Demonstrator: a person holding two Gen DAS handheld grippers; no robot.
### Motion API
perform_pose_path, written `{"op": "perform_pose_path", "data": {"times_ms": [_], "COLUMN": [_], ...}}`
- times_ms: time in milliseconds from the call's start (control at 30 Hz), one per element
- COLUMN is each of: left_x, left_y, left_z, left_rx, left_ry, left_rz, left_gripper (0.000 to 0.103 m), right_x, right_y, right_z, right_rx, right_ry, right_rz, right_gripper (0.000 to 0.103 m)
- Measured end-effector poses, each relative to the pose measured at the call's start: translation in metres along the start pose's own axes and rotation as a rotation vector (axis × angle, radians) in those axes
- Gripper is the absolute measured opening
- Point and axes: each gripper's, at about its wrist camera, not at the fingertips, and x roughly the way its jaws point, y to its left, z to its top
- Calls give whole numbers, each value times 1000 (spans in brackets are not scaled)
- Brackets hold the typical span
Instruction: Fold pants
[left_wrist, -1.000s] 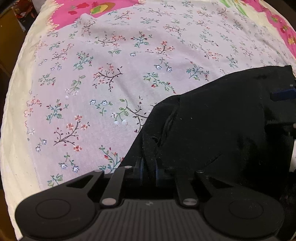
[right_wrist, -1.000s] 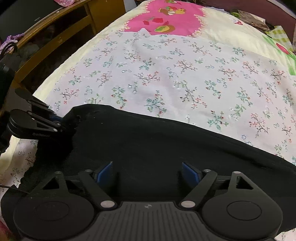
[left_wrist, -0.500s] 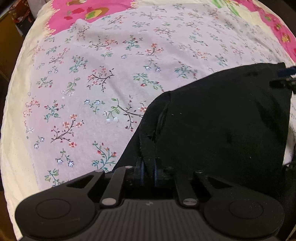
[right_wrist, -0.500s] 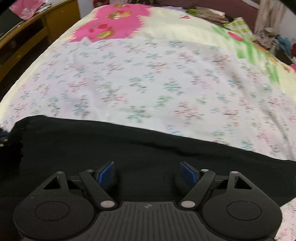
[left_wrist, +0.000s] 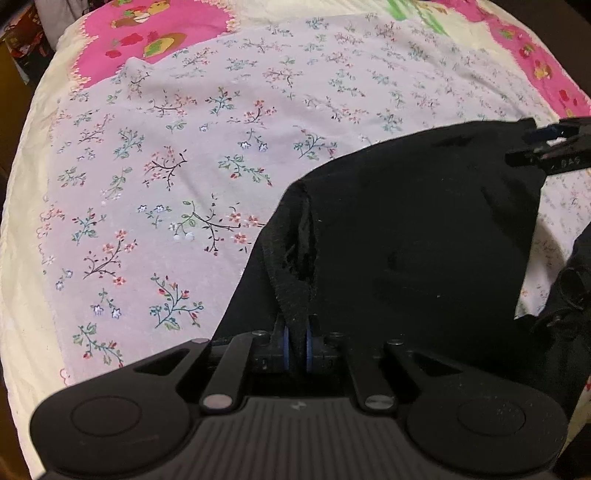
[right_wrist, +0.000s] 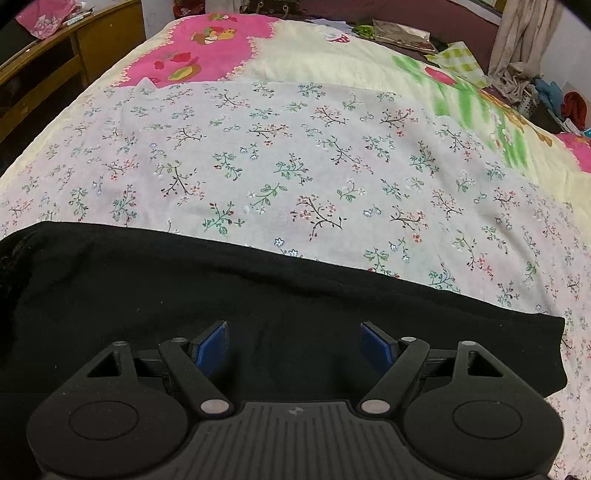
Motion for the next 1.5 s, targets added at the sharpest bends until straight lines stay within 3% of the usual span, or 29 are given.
{"op": "perform_pose_path", "data": {"times_ms": [300, 467, 633, 1000, 1267, 1500], "left_x": [-32, -33, -24, 24, 54, 67], "left_y": [-26, -70, -109, -162, -172, -169], "left_z": [-10, -4, 11, 31, 31, 35], "left_rx": [-118, -89, -38, -22, -54, -68], "left_ry": [-27, -7, 13, 93, 132, 145], "left_rz": [-1, -4, -38, -60, -36, -25], "left_gripper": [17, 17, 17, 17, 17, 17], "right_x": [-3, -2, 8, 59, 100, 119], "right_y": [-58, -112, -167, -257, -283, -302], "right_z": [-14, -21, -25, -30, -27, -22], "right_rx": [-122, -176, -169, -315, -463, -454], "right_ry": [-16, -18, 13, 95, 165, 233], "right_rz": [-69, -106, -117, -166, -127, -37], "right_gripper": [74, 79, 79, 79, 75, 67]}}
